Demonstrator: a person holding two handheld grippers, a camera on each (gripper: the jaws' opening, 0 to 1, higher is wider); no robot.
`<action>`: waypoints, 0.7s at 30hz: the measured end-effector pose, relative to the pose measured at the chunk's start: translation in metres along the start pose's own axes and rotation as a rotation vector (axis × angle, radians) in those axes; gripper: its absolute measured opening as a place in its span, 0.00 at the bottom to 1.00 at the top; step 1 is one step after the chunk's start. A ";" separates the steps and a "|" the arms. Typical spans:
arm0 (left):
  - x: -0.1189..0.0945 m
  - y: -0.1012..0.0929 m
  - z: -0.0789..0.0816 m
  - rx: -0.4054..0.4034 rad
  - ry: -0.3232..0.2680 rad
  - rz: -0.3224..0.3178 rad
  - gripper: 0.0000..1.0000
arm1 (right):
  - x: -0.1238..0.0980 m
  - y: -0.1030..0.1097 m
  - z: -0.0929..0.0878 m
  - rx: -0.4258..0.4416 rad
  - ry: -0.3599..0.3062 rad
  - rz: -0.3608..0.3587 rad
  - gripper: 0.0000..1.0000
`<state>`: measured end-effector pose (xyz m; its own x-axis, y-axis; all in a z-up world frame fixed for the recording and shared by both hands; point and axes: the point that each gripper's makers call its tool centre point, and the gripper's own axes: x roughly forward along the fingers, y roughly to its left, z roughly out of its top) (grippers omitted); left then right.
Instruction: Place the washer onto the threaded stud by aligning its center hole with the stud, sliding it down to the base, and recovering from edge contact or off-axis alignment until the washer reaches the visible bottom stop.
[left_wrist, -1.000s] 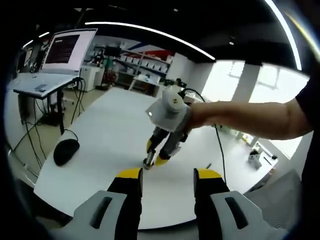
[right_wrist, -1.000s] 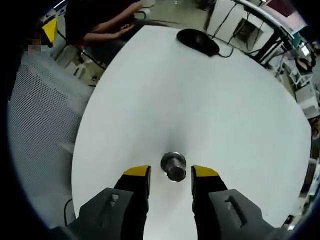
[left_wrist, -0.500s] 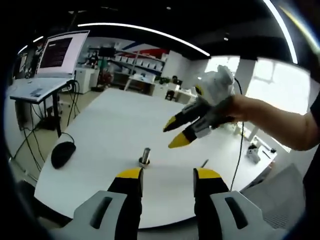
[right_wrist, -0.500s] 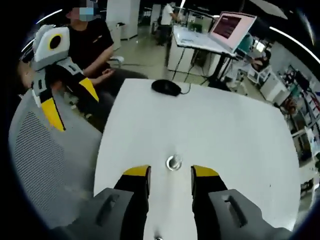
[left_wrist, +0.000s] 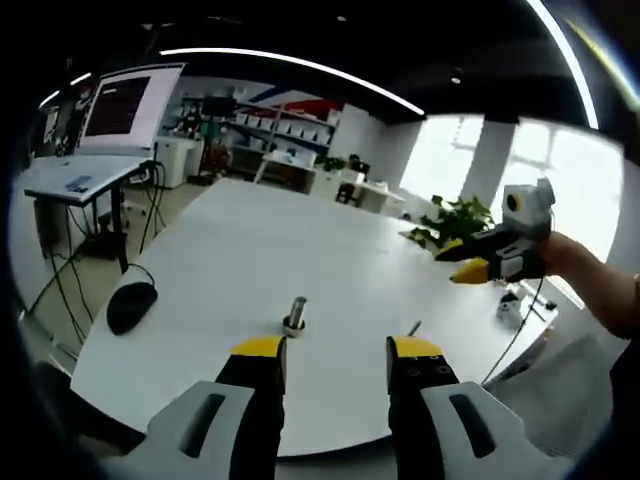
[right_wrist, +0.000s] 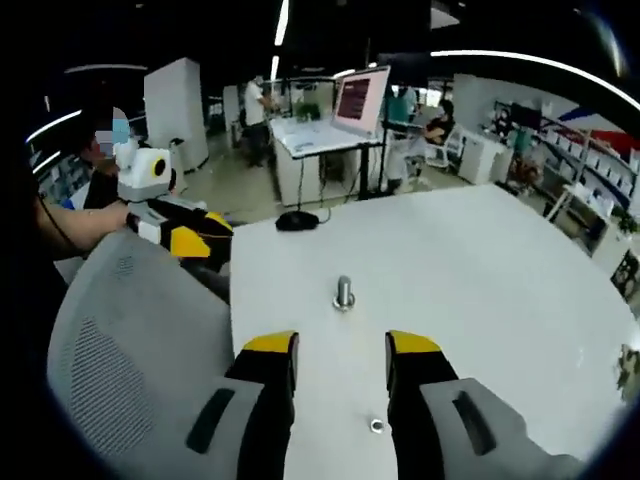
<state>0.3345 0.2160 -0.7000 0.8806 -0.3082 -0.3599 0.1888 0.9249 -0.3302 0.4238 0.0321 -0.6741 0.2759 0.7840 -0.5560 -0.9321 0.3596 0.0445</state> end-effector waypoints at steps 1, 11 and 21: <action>0.000 0.001 0.001 -0.006 -0.005 0.005 0.38 | -0.012 -0.003 -0.004 0.045 -0.029 -0.014 0.37; -0.005 0.005 0.004 -0.024 -0.040 0.039 0.41 | -0.086 0.009 -0.043 0.231 -0.162 -0.055 0.44; -0.010 0.007 0.007 -0.024 -0.072 0.059 0.43 | -0.108 0.031 -0.075 0.254 -0.188 -0.125 0.52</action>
<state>0.3302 0.2266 -0.6932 0.9189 -0.2362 -0.3159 0.1263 0.9349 -0.3316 0.3478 -0.0793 -0.6753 0.4452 0.7967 -0.4087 -0.8064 0.5552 0.2038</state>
